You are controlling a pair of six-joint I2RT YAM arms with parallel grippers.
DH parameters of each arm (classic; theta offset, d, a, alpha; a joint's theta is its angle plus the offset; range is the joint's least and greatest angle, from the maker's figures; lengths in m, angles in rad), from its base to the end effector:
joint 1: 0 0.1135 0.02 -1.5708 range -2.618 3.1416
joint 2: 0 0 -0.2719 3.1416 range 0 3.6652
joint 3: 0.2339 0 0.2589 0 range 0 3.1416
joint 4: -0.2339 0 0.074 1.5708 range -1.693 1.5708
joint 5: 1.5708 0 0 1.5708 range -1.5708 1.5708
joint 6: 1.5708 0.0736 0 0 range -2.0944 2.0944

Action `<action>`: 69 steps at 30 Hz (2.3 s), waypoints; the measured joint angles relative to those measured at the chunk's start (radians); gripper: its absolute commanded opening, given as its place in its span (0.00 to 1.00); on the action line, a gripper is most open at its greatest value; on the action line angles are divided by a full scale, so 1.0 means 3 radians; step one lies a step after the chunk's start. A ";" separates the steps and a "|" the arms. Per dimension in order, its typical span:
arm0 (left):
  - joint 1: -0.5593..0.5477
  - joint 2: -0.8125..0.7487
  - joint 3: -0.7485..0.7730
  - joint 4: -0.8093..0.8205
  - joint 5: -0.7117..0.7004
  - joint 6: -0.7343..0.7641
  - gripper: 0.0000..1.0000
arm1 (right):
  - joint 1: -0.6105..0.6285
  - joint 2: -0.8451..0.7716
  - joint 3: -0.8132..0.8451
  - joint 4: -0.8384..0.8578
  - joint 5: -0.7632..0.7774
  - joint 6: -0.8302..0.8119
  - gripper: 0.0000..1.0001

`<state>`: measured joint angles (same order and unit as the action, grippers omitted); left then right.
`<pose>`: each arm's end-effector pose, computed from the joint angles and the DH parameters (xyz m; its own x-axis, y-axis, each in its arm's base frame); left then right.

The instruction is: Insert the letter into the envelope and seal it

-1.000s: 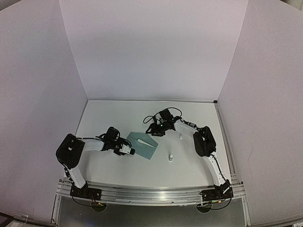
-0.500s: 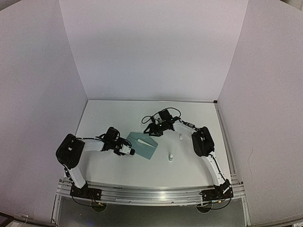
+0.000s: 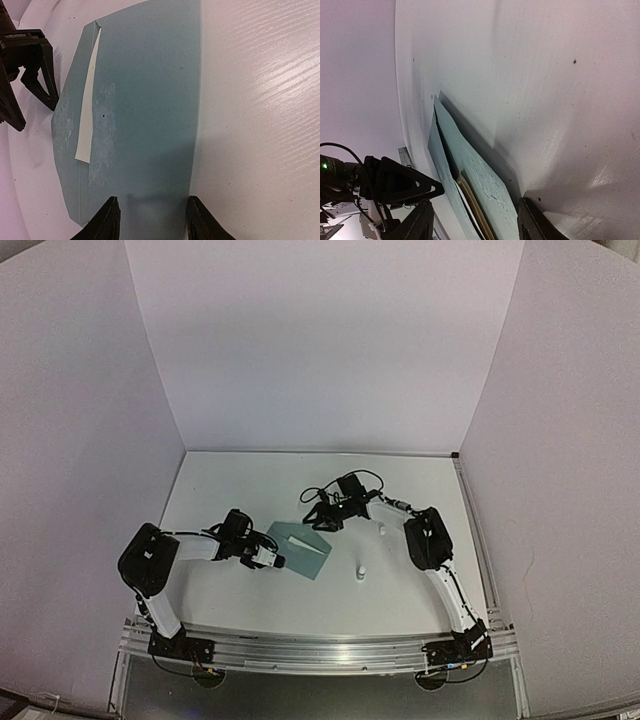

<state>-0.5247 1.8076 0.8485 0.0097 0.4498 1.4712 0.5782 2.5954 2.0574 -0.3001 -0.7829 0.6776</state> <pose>0.2949 -0.2076 0.0920 0.5969 0.6898 -0.4096 0.7668 -0.3404 0.5441 0.4605 0.3625 0.0834 -0.9756 -0.1060 -0.1924 -0.2193 0.5163 0.8278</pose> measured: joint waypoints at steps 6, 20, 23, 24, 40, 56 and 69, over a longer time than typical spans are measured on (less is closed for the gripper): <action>0.0000 0.0000 -0.0001 0.0001 0.0000 0.0007 0.46 | -0.0028 0.0000 -0.0223 0.0461 -0.0162 0.0186 0.47; 0.0000 -0.0006 -0.0023 0.0032 0.0007 0.0064 0.46 | -0.0018 -0.0024 -0.0579 0.1213 -0.0319 0.0553 0.44; 0.0000 -0.0006 -0.0023 0.0032 0.0007 0.0069 0.46 | -0.0008 -0.0058 -0.0629 0.1234 -0.0273 0.0549 0.44; 0.0000 -0.0006 -0.0023 0.0032 0.0007 0.0070 0.46 | 0.0001 -0.0073 -0.0645 0.1234 -0.0237 0.0537 0.45; 0.0000 -0.0006 -0.0024 0.0032 0.0009 0.0071 0.45 | 0.0247 -0.0264 -0.0433 0.0337 0.0896 -0.0304 0.21; 0.0000 -0.0009 -0.0029 0.0032 0.0004 0.0064 0.44 | 0.0252 -0.0324 -0.0419 0.0044 0.1101 -0.0516 0.00; 0.0000 -0.0009 -0.0029 0.0033 -0.0025 -0.0025 0.44 | 0.0548 -0.0853 -0.0545 -0.0036 0.1273 -0.1068 0.00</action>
<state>-0.5247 1.8050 0.8398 0.0196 0.4424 1.4636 0.7426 2.3395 1.8940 -0.3109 -0.4010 0.3573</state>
